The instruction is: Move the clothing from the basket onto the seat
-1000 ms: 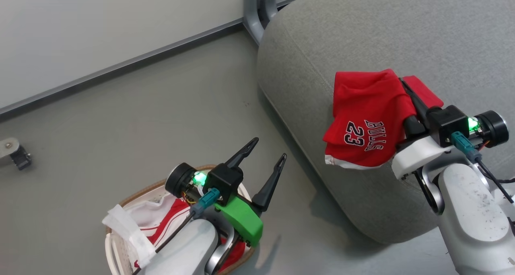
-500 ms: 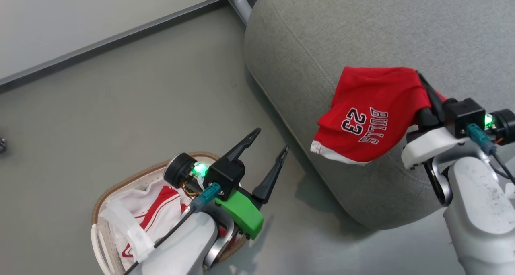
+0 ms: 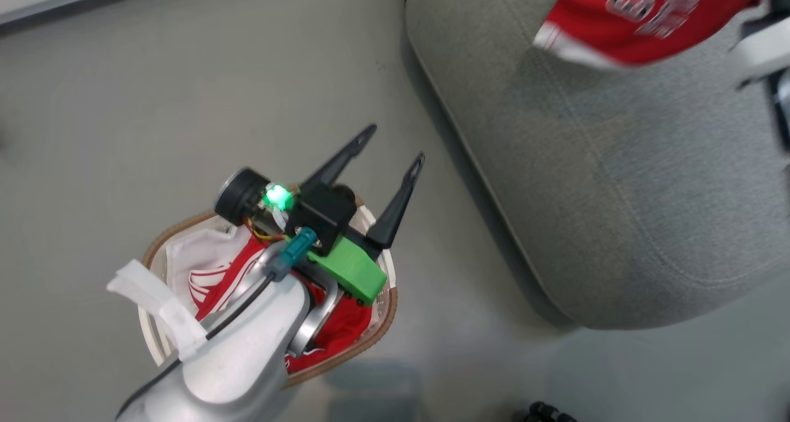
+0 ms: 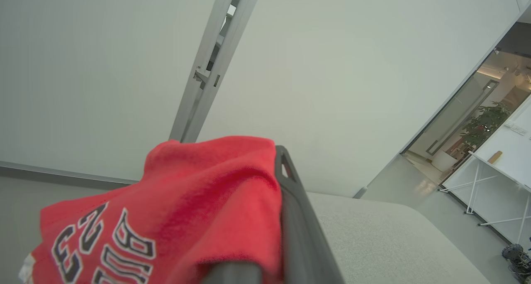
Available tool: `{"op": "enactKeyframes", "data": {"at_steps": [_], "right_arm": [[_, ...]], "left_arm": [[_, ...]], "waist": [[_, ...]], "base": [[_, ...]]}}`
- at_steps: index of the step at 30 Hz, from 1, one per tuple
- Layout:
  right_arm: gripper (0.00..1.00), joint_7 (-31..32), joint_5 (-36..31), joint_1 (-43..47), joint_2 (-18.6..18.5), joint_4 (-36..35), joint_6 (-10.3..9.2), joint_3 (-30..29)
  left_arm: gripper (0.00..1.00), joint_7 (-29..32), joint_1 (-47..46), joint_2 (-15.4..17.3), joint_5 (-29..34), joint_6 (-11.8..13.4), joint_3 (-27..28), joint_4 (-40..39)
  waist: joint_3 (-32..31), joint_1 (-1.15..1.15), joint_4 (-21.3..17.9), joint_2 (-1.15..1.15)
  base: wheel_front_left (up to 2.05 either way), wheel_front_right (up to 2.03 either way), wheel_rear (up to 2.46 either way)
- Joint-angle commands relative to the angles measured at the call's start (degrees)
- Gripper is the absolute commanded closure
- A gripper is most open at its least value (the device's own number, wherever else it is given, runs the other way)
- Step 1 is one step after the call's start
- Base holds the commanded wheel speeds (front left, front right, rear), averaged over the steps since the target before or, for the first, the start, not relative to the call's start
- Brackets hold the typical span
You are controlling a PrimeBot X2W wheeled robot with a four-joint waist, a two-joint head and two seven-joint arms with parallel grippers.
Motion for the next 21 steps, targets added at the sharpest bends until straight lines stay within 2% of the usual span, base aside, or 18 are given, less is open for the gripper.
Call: {"op": "enactKeyframes", "data": {"at_steps": [1, 6, 12, 15, 21], "right_arm": [[1.00, 0.5, 0.2, -3.1, -1.6, 0.6, -0.08, -1.2], [1.00, 2.3, -0.7, -11.9, -7.8, 3.3, -0.08, -6.9], [1.00, 4.0, -5.3, -16.4, -12.6, 7.9, -0.08, -10.2], [1.00, 3.8, -6.5, -16.9, -12.0, 11.7, -0.08, -12.3], [1.00, 2.6, -9.8, -14.2, -8.2, 20.5, -0.08, -14.2]], "left_arm": [[0.00, 0.5, -1.6, 0.6, 0.3, 0.1, 0.2, -0.7], [0.00, 2.2, -4.9, 0.5, 1.2, 0.3, 0.2, -3.6], [0.00, 4.4, -6.8, 0.9, 2.3, 0.5, -0.7, -6.9], [0.00, 5.5, -7.0, 1.7, 2.9, 0.5, -1.1, -8.2], [0.00, 7.0, -6.7, 2.4, 2.9, 0.4, -2.1, -9.8]], "waist": [[5.0, 0.00, 3.6, 0.00], [9.7, 0.00, 6.5, 0.00], [14.5, 0.00, 8.7, 0.00], [16.2, 0.00, 9.0, 0.00], [18.3, 0.00, 8.6, 0.00]], "base": [[0.00, 0.00, 0.00], [0.00, 0.00, 0.00], [0.00, 0.00, 0.00], [0.00, 0.00, 0.00], [0.00, 0.00, 0.00]]}}
